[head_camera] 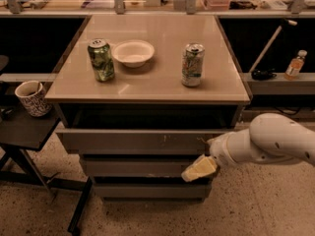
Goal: Close top drawer
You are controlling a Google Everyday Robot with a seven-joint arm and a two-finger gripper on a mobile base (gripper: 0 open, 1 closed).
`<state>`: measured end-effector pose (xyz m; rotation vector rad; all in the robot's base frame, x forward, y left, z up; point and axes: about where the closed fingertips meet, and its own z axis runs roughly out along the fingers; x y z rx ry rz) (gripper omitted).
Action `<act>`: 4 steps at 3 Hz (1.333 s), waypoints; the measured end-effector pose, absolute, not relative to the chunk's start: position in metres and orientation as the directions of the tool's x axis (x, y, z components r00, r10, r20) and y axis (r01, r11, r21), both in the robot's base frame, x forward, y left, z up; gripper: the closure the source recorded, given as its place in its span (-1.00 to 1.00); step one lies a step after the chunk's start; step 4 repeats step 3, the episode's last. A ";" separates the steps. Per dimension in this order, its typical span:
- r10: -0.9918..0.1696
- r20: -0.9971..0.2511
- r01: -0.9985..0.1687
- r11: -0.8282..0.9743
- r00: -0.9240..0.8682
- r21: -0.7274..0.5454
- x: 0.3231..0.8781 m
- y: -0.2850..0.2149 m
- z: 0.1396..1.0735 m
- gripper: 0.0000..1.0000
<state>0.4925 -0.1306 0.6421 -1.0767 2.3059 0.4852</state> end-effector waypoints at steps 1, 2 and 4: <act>-0.587 -0.610 -0.783 0.615 -0.532 0.091 0.491 -0.131 0.642 -1.00; -0.536 -0.632 -0.737 0.670 -0.560 0.085 0.530 -0.142 0.659 -1.00; -0.536 -0.632 -0.737 0.670 -0.560 0.085 0.530 -0.142 0.659 -1.00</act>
Offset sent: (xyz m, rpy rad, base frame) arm 0.1808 -0.0468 0.0707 0.0700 -0.0908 -0.3080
